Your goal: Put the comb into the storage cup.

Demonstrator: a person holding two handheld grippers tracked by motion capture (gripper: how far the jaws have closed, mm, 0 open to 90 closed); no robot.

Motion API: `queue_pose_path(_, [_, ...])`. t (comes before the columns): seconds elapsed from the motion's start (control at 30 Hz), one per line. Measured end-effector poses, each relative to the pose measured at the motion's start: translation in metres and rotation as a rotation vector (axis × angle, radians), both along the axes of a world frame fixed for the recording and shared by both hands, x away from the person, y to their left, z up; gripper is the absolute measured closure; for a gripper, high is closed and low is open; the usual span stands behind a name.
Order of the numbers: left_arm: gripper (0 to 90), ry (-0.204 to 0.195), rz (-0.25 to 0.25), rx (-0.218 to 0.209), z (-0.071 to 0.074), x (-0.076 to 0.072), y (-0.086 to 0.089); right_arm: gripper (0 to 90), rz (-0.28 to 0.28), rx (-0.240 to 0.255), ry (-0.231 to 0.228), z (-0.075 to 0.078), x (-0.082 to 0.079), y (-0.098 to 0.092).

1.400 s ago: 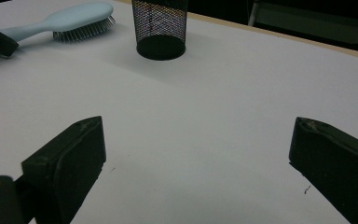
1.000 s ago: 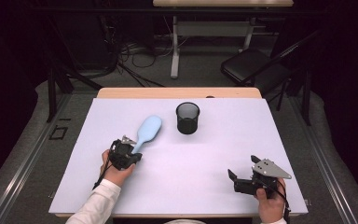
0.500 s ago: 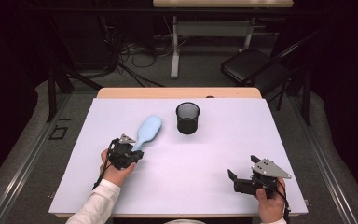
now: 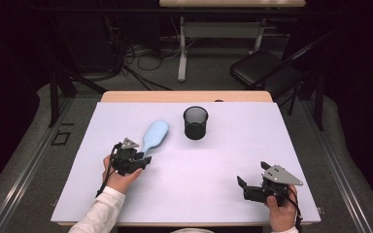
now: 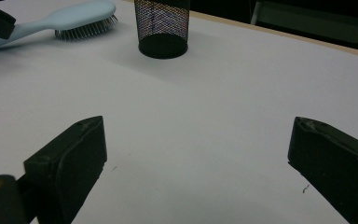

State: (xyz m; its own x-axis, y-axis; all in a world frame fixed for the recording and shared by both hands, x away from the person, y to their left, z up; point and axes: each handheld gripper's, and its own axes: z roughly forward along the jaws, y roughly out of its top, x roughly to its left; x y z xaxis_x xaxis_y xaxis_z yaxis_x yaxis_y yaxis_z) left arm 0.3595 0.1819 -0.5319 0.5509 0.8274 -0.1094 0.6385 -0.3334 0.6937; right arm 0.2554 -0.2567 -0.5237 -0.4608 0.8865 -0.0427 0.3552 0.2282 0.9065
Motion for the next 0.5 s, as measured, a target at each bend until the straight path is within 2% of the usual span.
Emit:
queue_pose_path(0.17, [47.9, -0.027, 0.013, -0.011, 0.0016, 0.0003, 0.0023, 4.5, 0.004, -0.002, 0.002, -0.0002, 0.0002, 0.0001])
queue_pose_path(0.4, [39.6, -0.069, 0.008, 0.005, 0.0014, 0.0023, 0.0043, 4.8, 0.004, 0.002, 0.007, -0.0011, 0.0009, 0.0007])
queue_pose_path(0.5, [36.2, -0.081, 0.015, -0.003, 0.0018, 0.0031, 0.0057, 4.9, 0.005, 0.000, 0.006, -0.0012, 0.0011, 0.0008])
